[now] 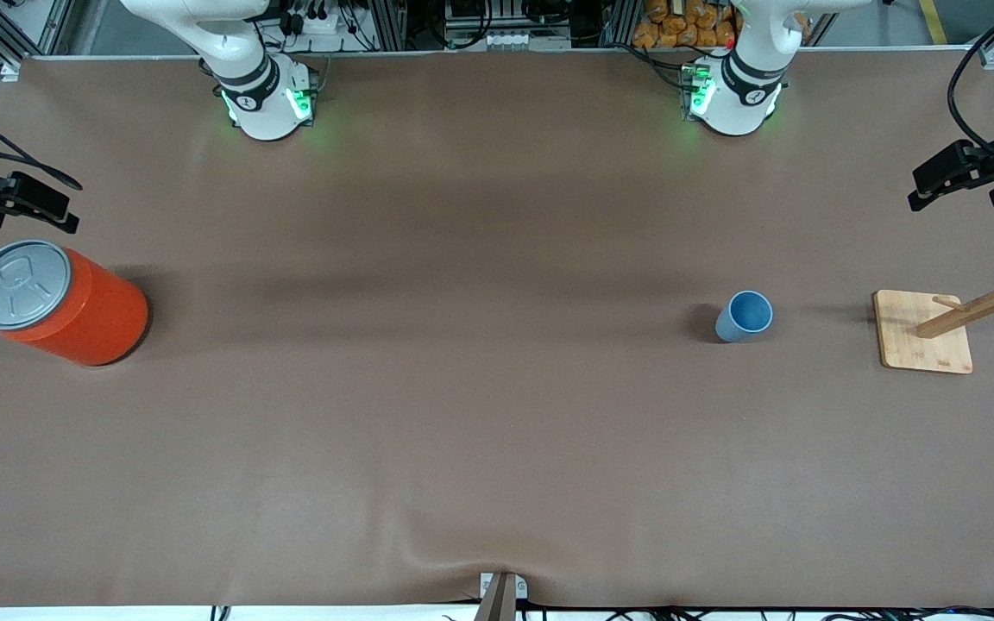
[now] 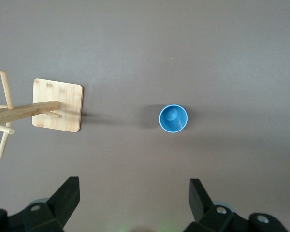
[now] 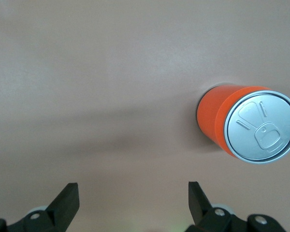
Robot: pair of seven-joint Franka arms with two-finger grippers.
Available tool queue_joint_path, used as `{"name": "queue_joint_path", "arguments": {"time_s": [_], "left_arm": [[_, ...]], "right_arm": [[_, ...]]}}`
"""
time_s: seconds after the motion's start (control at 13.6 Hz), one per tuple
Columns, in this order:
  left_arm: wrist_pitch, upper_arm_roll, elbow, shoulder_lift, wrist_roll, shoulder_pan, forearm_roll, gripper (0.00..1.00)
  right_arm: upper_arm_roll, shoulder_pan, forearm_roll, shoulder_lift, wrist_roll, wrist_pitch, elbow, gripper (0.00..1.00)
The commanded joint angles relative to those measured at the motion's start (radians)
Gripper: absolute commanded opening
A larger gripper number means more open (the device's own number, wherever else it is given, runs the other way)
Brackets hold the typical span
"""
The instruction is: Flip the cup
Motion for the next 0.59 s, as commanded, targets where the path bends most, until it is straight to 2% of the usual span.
{"name": "queue_joint_path", "arguments": {"time_s": [0.0, 0.52], "left_arm": [[-0.018, -0.001, 0.019, 0.005, 0.000, -0.003, -0.009, 1.00], [-0.019, -0.002, 0.018, 0.008, -0.003, -0.011, -0.013, 1.00]], "right_arm": [[0.001, -0.003, -0.002, -0.012, 0.002, -0.003, -0.008, 1.00], [-0.001, -0.008, -0.002, -0.014, 0.002, -0.006, -0.010, 1.00]]}}
